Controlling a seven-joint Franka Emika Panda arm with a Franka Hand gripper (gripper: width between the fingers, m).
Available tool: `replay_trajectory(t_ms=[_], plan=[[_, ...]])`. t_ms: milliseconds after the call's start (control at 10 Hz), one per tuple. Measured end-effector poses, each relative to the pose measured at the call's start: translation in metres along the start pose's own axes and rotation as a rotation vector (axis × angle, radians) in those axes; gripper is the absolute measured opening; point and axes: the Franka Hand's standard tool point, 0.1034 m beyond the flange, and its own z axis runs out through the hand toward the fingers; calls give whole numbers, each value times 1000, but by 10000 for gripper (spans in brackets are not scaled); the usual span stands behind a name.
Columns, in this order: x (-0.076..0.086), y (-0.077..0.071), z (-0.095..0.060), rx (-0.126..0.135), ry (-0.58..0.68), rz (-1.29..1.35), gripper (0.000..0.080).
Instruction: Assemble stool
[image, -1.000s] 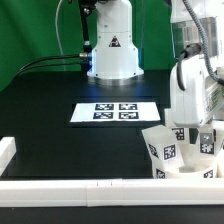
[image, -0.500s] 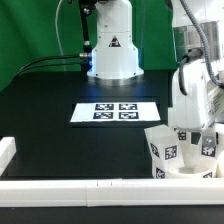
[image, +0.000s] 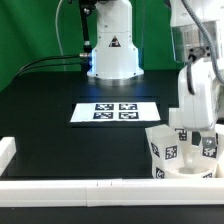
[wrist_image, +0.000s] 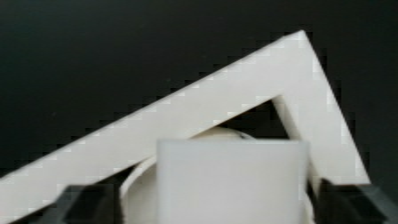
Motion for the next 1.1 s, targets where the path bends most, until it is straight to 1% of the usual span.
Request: replay_trajectory(t_ms=[100,200,300,500,600,700,800,900,1000,1100], plan=[[-3,-1,-15,11,-18,-32,612],[-5,-2,-22,17,-27,-47,638],[-4,-2,-19,14,-23,-47,638],[-3,-1,-18,13,-21,-47,648],[-4,1,-17,-3,-11,-116,649],[-11,3,-17,-31,-2,-270,649],[-18,2,-18,-13,-11,-411,649],[-20,0,-18,9,-15,-585,649],[-18,-1,-18,24,-11,-669,649],[-15,-1,-17,61,5,-677,649]])
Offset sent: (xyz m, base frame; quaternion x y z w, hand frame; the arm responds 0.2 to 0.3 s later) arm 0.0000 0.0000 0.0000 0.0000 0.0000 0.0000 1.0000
